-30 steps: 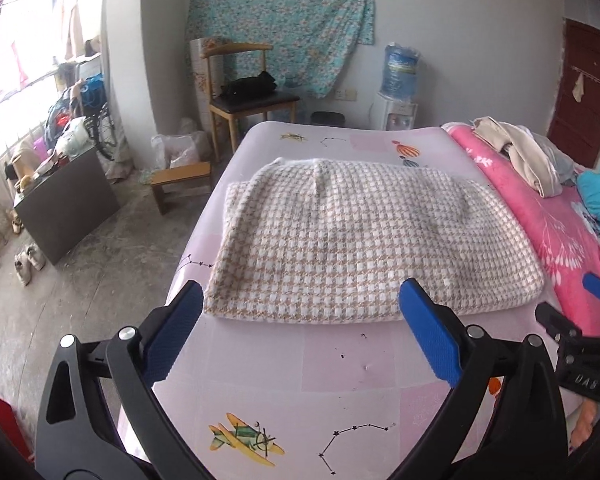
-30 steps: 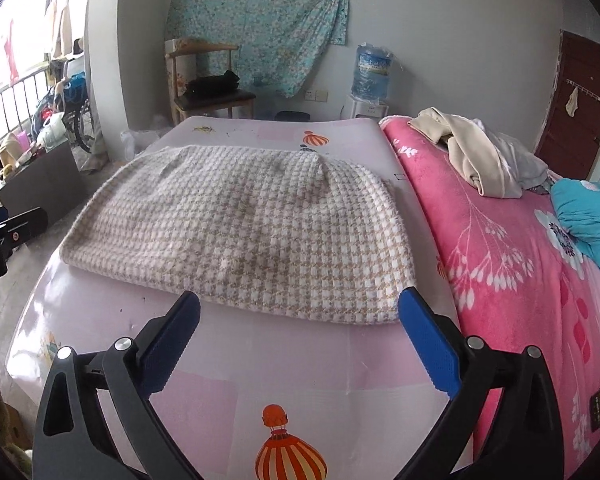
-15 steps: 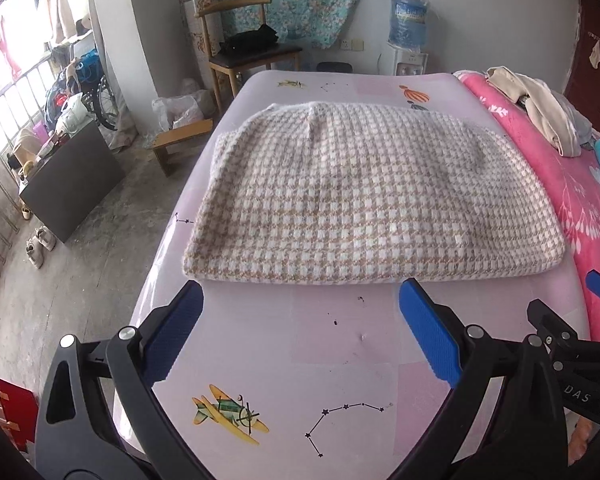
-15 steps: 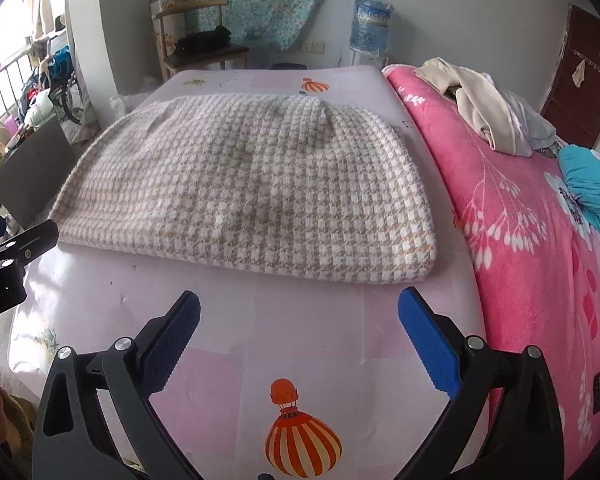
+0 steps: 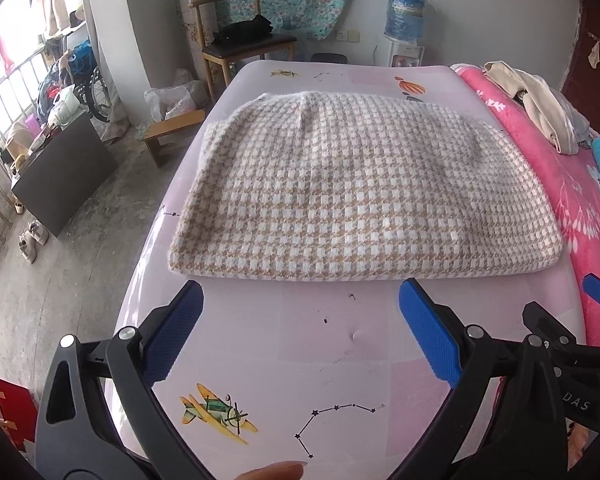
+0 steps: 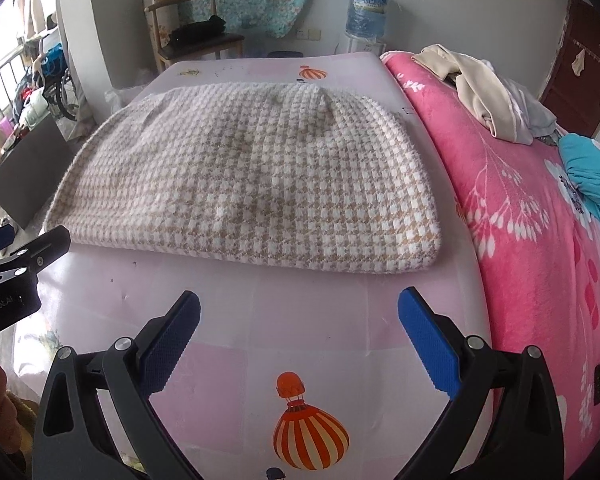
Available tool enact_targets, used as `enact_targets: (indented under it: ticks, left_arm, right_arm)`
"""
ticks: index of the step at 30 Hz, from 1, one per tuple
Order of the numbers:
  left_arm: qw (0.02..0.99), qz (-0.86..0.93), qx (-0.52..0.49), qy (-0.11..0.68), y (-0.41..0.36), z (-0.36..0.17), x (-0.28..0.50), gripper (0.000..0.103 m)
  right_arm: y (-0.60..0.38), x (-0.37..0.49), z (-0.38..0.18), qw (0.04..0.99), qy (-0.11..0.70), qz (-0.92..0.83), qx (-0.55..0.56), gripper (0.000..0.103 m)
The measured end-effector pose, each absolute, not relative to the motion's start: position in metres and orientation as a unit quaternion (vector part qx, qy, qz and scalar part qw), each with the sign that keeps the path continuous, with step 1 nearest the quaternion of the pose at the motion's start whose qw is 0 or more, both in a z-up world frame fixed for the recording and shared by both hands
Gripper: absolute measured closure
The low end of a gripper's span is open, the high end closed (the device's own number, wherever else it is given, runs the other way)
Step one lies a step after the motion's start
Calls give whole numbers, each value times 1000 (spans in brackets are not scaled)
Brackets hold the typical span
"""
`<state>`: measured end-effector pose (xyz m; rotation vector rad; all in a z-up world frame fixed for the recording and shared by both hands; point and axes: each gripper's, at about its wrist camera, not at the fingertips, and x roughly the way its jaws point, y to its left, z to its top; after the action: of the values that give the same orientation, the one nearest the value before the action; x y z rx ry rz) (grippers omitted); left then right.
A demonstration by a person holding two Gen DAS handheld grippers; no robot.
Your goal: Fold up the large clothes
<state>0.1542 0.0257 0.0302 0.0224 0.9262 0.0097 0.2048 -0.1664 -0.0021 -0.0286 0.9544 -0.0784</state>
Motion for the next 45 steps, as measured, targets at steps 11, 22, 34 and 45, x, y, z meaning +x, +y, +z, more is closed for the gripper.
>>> enact_targets:
  ticks: [11,22,34,45]
  left_arm:
    - [892,0,13,452,23,30,156,8]
    - [892,-6,20,452,17,30,155,8]
    - [890,-7,21,456,15,29,155,8]
    - [890,-11,20,455,14,28,154,8]
  right_arm:
    - [-170,205,-2,885,462,-47,-9,6]
    - [-174,207,1,886,460,-54,-4,6]
    - [-174,207,2,887,459,-55,-4,6]
    - [-174,207,2,887,459,-54,-4,6]
